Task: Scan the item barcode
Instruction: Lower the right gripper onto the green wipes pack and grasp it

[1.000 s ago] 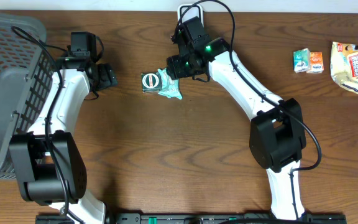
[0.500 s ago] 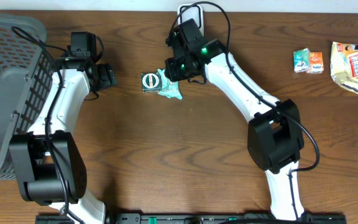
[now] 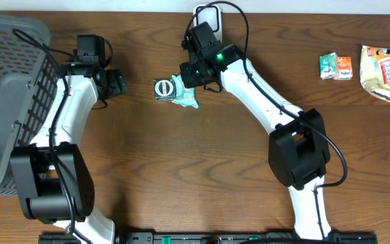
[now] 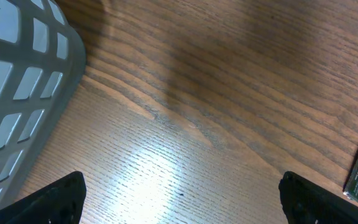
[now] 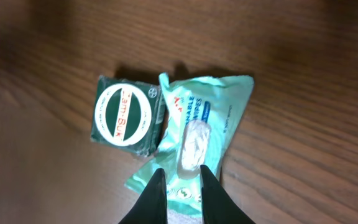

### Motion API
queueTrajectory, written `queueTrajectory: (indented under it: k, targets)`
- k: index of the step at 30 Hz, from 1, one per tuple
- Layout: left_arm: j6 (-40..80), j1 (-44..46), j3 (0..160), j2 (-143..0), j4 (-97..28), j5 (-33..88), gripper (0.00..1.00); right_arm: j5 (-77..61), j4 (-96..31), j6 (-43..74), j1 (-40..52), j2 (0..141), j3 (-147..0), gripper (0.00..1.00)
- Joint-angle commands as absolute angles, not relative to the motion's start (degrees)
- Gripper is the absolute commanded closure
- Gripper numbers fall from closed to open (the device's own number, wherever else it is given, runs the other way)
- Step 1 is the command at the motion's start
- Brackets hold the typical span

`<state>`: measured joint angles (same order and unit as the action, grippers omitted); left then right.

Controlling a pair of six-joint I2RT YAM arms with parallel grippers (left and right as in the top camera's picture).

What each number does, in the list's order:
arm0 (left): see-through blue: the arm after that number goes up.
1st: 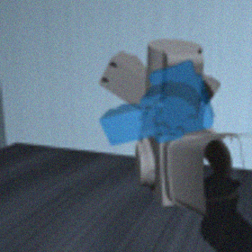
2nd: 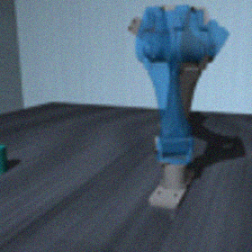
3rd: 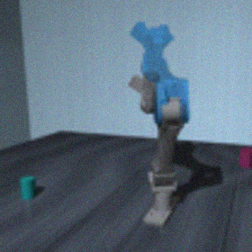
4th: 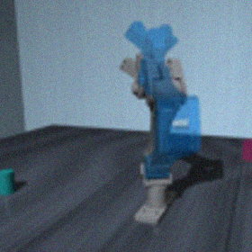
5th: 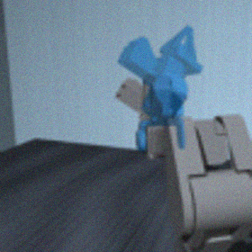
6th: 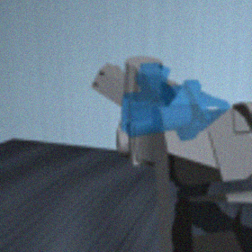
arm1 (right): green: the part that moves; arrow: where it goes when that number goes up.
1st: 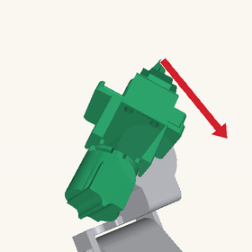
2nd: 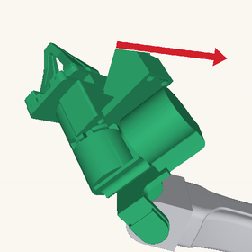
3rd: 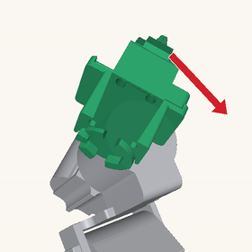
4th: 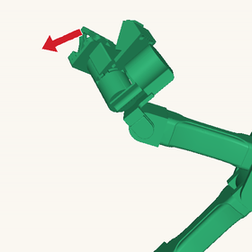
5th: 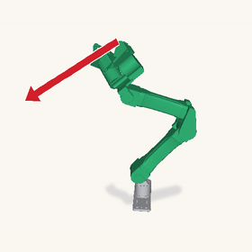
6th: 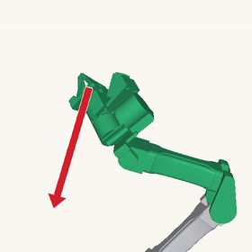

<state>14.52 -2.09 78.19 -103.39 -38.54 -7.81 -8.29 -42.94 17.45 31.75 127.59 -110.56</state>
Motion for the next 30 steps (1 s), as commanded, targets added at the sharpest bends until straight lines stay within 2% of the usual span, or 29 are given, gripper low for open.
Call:
queueTrajectory:
  k: [1,13,30]
  targets:
    - [13.8,-2.1,77.9,-103.4,-38.5,-8.1,0.02,-5.9,-41.1,18.9,32.1,127.6,-108.4,0.89]
    - [13.8,-2.1,77.9,-103.4,-38.5,-8.1,0.03,-5.9,-26.0,22.9,32.2,127.7,-96.9,0.91]
    - [13.8,-2.1,77.9,-103.4,-38.5,-8.1,0.02,-5.9,-27.1,25.9,32.4,127.7,-95.1,0.85]
